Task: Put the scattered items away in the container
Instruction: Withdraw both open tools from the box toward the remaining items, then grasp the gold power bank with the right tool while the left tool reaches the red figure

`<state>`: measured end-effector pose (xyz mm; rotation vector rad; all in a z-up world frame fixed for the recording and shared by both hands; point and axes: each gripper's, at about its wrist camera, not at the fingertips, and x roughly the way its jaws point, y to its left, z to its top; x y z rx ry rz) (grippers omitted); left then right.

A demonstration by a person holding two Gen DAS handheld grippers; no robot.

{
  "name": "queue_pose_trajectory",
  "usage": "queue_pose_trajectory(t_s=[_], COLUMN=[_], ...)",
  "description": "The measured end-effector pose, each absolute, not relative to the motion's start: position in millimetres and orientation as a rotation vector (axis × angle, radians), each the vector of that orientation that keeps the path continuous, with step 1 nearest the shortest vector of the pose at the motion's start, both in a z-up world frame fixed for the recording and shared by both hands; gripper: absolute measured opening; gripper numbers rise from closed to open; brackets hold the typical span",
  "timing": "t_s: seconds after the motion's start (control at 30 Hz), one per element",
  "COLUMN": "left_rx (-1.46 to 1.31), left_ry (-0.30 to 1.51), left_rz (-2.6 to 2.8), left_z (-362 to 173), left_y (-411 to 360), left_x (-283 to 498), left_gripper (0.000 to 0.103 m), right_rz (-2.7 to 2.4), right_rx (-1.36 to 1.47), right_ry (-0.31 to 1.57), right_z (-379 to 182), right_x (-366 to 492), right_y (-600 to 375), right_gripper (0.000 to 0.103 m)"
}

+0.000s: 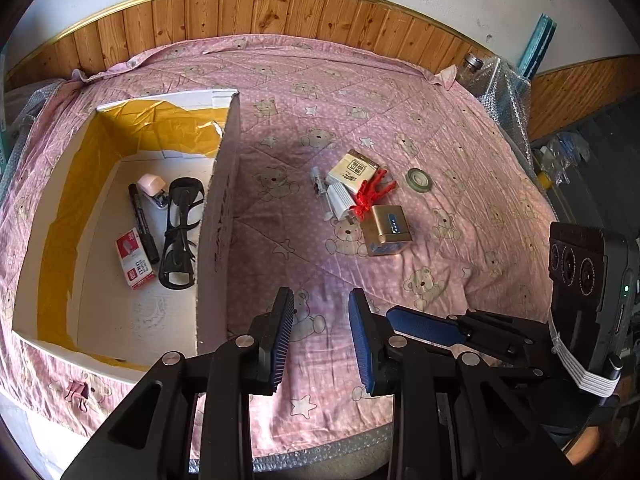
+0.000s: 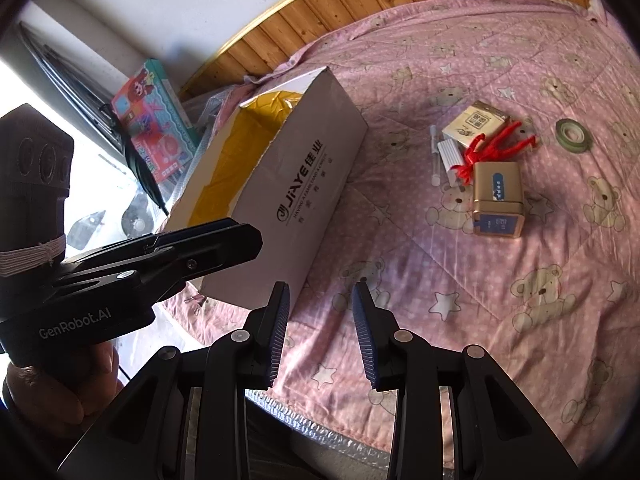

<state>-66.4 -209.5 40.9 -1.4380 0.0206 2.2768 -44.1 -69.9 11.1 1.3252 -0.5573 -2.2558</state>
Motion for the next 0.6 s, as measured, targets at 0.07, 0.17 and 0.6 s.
queue_pose_trajectory(t_s=[0.07,0.17,0.6], left_rx=[-1.445,-1.46,-1.513], left_ry=[0.025,0.018,0.0], left_rz=[2.26,2.241,2.185], left_z=[37,31,8], left_y=[-202,-195,-163], left_x=[-68,-72,-104], left_gripper=[0.03,0.031,0.035], right_rz=[-2.266,-2.289,-2.437], right_rx=[1.33,1.333,1.37], right_ry=[-0.574,-0.597,-0.64], right_z=[8,6,-7], right_x=[-46,-49,-69], right_y=[-63,-53,-10], right_gripper=[0.036,0.036,0.036])
